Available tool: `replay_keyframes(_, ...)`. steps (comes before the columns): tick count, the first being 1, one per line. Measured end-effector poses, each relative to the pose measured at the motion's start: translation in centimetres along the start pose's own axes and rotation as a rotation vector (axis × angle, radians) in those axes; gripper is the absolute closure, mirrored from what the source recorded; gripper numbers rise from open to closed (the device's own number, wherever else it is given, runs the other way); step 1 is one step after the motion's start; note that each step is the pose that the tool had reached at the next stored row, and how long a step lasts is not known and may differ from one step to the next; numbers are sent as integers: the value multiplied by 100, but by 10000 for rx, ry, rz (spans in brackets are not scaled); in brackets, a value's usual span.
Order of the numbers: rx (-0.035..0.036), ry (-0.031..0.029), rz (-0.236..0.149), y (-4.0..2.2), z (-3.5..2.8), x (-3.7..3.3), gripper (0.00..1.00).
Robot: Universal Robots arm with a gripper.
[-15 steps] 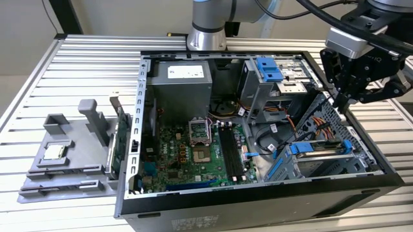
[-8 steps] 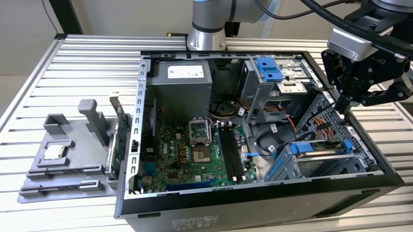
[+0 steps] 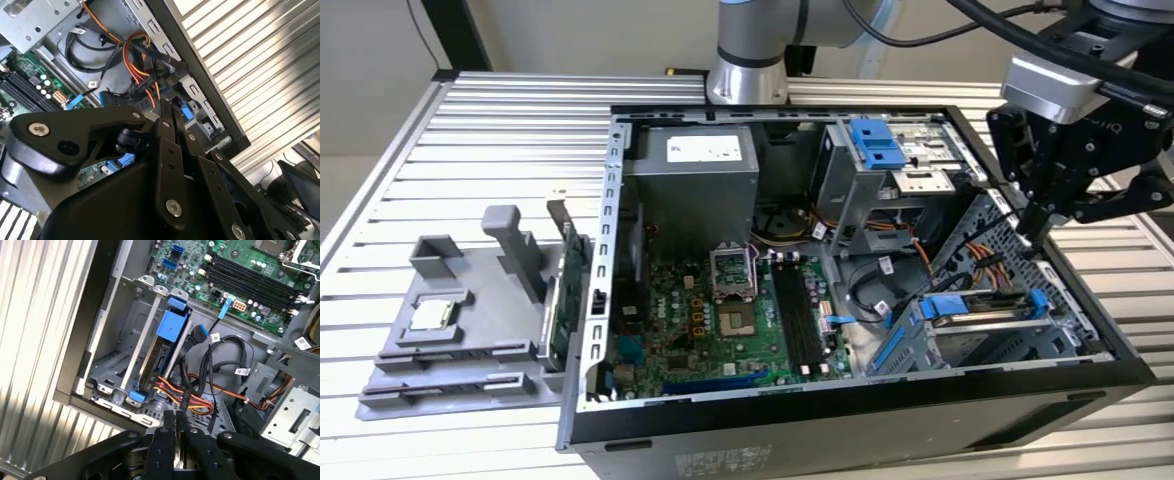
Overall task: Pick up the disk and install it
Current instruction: 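Insert the second disk wire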
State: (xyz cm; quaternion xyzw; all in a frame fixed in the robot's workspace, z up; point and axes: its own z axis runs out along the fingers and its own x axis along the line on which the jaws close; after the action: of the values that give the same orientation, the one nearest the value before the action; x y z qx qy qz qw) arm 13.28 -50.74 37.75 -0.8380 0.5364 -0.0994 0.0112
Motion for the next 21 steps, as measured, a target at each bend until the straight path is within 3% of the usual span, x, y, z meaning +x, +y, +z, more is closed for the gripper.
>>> replay_keyframes(1,-78,166,-34,-10,1,-3,100)
replay_keyframes(2,-135,290,-59,-18,5,-7,100)
replay_keyframes(3,-166,358,-73,-23,7,-7,100)
replay_keyframes(6,-175,377,-76,-24,8,-7,100)
replay_keyframes(7,-176,378,-76,-24,7,-7,0)
replay_keyframes(10,-185,399,-81,-25,13,-9,0)
replay_keyframes(14,-336,732,-148,-43,33,-27,0)
replay_keyframes(16,-382,836,-168,-64,51,-53,0)
replay_keyframes(21,-389,850,-173,-75,109,-88,0)
